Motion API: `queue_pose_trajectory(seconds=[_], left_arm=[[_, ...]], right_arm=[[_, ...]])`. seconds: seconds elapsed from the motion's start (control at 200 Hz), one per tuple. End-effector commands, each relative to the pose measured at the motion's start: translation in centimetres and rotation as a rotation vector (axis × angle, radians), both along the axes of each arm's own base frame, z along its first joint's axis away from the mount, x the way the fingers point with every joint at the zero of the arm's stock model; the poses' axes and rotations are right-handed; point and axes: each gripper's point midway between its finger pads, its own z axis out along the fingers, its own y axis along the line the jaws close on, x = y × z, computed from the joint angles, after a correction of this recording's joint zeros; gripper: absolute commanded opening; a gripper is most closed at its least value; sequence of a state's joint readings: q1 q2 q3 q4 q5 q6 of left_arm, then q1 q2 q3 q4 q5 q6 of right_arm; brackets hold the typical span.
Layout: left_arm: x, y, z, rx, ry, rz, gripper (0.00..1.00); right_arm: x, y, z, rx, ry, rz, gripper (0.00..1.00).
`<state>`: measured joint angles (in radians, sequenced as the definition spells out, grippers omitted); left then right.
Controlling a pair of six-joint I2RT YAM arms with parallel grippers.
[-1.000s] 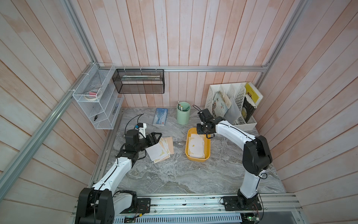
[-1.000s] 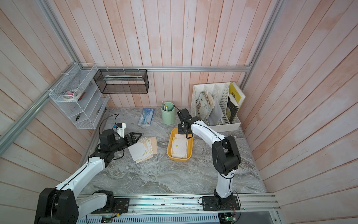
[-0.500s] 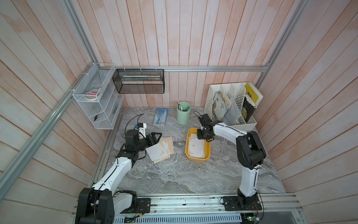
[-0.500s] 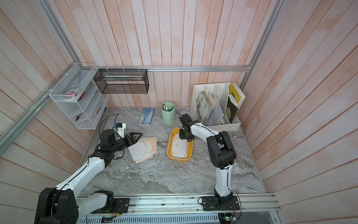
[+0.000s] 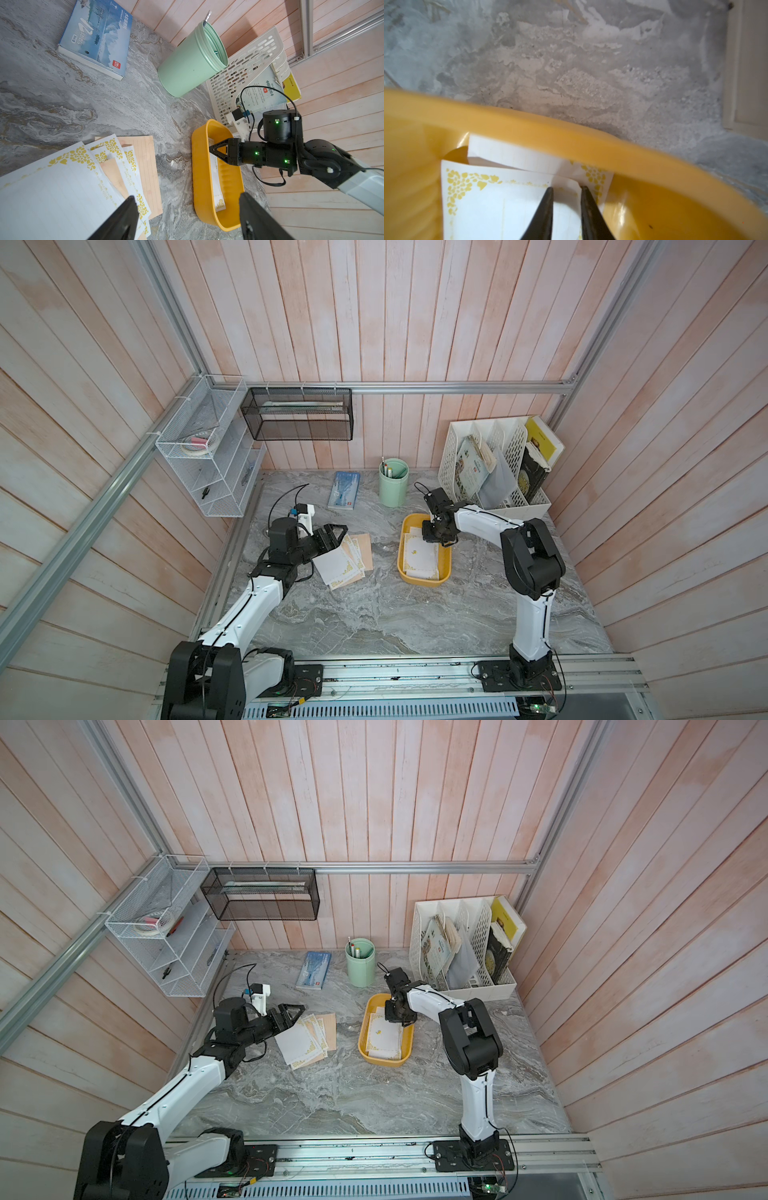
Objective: Take out the stationery paper from the storage box
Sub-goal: Pick up the stationery paper from the storage box.
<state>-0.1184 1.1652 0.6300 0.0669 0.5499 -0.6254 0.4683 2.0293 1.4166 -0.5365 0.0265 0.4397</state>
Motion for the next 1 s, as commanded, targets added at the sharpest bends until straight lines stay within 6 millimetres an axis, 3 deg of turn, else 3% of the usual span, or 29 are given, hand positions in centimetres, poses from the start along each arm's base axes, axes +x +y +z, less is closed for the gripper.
queue_pose_trajectory(seconds=[0.0,0.135,0.23,0.535,0.77,0.995], left_arm=[[0.1,0.0,0.2,-0.005,0.000,-0.006,0.79],[0.1,0.0,0.1,-0.002,0.003,-0.006,0.79],[0.1,0.0,0.2,-0.003,-0.001,-0.005,0.79],[-0.1,-0.8,1.0,-0.048,-0.039,-0.044,0.79],[-1.5,-3.6,4.6,-0.214,-0.189,-0.246,0.80],[-3.5,-5.0,7.8,-0.324,-0.345,-0.407,0.80]], right_arm=[[-0.6,-0.4,-1.7,-0.013,0.040,-0.005,0.16],[-0.4,-0.7,-1.0,-0.024,0.019,-0.016,0.00],[0.1,-1.1,1.0,-0.032,-0.032,-0.026,0.00],[0.5,0.4,11.8,0.041,-0.262,0.007,0.00],[-0.8,2.8,19.5,0.181,-0.399,0.090,0.00],[-3.3,6.3,25.8,0.452,-0.507,0.247,0.00]])
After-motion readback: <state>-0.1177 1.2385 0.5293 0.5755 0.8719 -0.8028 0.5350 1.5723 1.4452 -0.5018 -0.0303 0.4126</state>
